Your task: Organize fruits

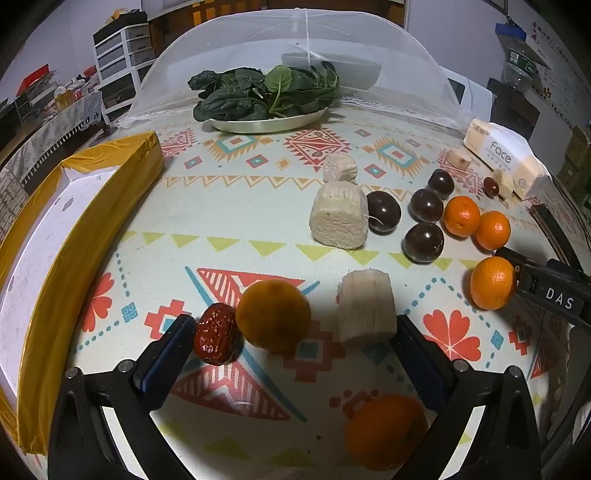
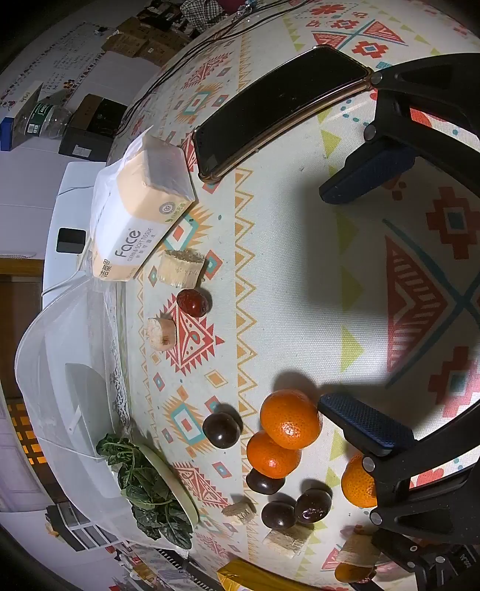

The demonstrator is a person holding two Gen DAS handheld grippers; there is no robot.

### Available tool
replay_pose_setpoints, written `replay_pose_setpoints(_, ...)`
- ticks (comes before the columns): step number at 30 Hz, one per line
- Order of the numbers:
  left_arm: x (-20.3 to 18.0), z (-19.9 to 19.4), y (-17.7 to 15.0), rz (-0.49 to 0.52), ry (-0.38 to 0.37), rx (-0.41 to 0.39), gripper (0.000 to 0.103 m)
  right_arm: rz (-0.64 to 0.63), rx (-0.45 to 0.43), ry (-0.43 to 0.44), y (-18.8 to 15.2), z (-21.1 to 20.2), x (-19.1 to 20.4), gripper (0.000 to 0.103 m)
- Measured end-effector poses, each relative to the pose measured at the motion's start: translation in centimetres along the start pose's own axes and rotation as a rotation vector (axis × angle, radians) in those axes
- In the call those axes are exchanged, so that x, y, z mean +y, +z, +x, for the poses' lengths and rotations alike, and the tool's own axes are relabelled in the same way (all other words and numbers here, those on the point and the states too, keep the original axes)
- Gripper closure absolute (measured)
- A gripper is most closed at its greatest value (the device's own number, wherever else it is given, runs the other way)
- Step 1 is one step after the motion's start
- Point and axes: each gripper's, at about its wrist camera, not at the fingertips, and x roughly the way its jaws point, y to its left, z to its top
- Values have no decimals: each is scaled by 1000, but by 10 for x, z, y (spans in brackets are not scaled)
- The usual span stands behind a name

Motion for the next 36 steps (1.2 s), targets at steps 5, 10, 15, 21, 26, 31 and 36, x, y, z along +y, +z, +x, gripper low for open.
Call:
replay_pose_setpoints(5,0,0,0,1,2,1,0,-1,0,-1,1,1,1,0)
replay_pose_setpoints(10,0,0,0,1,3,1,0,0,-1,-1,1,1,1,0)
replay_pose_setpoints(15,1,-3,-4,-10,12,13,0,0,-1,-1,2,2,1,0)
replay_pose_setpoints(21,-1,-12,-13,65,-40,56,0,0,-1,-1,3,3,2,0)
replay_pose_setpoints(26,-13,-18,-23,133,-80,63,0,0,-1,0,4,3,2,0)
replay_pose_setpoints(31,-12,-25,-29,173,-128,88,0,0,27,6,5,3,2,0)
replay_pose_setpoints(36,20,-66,-36,88,-237,-8,3,-1,75,6,7,1,5,0)
